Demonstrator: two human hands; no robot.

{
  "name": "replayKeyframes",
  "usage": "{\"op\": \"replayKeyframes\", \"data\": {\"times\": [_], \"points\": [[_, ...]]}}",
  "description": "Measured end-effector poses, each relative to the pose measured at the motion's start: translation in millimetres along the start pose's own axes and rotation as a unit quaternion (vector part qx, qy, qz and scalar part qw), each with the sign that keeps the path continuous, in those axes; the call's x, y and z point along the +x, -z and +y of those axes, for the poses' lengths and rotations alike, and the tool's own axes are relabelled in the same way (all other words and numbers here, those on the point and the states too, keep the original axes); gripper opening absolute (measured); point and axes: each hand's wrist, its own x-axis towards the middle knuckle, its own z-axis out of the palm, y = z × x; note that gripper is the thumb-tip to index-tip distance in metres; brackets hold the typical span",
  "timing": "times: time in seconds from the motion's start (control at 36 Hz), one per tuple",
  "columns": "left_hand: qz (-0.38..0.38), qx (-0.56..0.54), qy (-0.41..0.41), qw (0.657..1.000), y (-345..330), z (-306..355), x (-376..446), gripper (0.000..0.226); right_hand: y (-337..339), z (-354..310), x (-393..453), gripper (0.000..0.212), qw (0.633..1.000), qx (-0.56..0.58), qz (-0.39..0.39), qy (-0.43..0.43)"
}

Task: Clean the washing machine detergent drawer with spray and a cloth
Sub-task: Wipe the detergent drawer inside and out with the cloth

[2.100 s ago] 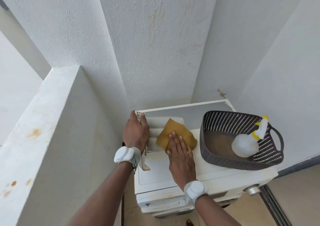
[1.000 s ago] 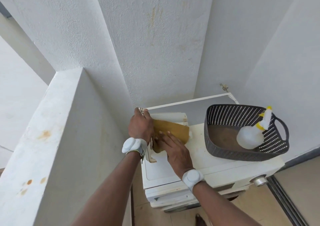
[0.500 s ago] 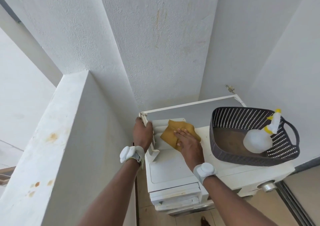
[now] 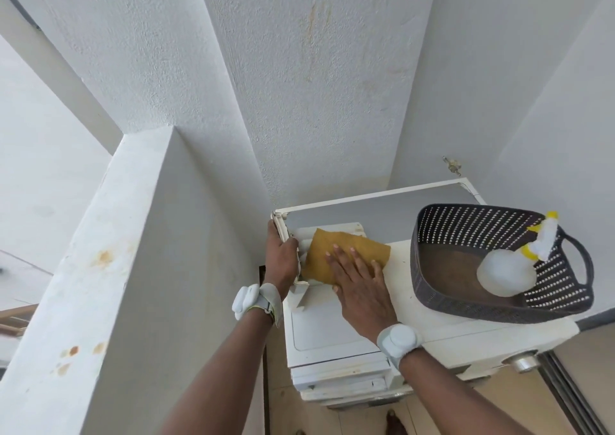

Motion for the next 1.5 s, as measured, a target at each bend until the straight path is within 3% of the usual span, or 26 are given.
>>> {"op": "replayKeyframes", "data": {"times": [0.08, 0.17, 0.25, 0.39, 0.47, 0.53, 0.64, 0.72, 0.78, 0.94, 1.17, 1.22, 1.33, 1.39, 1.5], "points": [[-0.002, 0.021, -0.018, 1.000, 2, -5, 0, 0.047, -1, 6, 1, 0.083, 0.989, 0.037, 0.014, -0.143], [0.004, 0.037, -0.018, 0.999, 1, -2, -3, 0.049, -3, -4, 3, 0.099, 0.981, 0.033, 0.000, -0.190], [0.008, 0.028, -0.021, 0.999, -1, 1, -1, 0.048, 0, -26, 3, 0.100, 0.987, 0.032, -0.005, -0.155], [0.003, 0.016, -0.026, 1.000, 0, 4, -2, 0.046, -1, -58, -5, 0.100, 1.000, 0.019, -0.016, 0.008], [0.000, 0.015, -0.029, 0.999, 2, 2, 1, 0.043, 5, -48, -2, 0.099, 0.999, 0.009, -0.023, 0.032], [0.006, 0.027, -0.038, 0.999, 3, 4, 1, 0.046, 8, -35, -1, 0.097, 1.000, 0.000, -0.025, 0.010], [0.001, 0.020, -0.023, 1.000, 0, 3, -1, 0.046, 9, -7, 4, 0.096, 0.988, 0.044, -0.007, -0.149], [0.008, 0.032, -0.029, 0.999, 0, 3, -2, 0.050, 11, -7, 14, 0.088, 0.981, 0.058, -0.022, -0.181], [0.009, 0.039, -0.024, 0.999, 0, 2, -1, 0.053, 15, -21, 21, 0.079, 0.983, 0.054, -0.020, -0.176], [0.021, 0.037, -0.026, 0.999, 1, 5, -1, 0.042, 28, -43, 33, 0.071, 0.998, 0.055, -0.002, -0.027], [0.020, 0.053, -0.012, 0.998, 0, -6, 6, 0.048, 48, -8, 54, 0.032, 0.986, -0.017, -0.044, -0.157], [0.023, 0.058, -0.001, 0.998, -2, -8, 10, 0.053, 48, -22, 60, 0.029, 0.987, -0.001, -0.055, -0.149], [0.015, 0.071, -0.002, 0.997, 0, -6, 12, 0.051, 42, -38, 59, 0.048, 0.995, 0.073, -0.047, -0.046], [0.015, 0.071, -0.008, 0.997, 1, -11, 15, 0.053, 45, -24, 57, 0.049, 0.995, 0.083, -0.041, -0.028], [0.030, 0.084, 0.020, 0.996, -1, -17, 16, 0.061, 41, 9, 46, 0.030, 0.991, 0.068, 0.003, -0.118]]}}
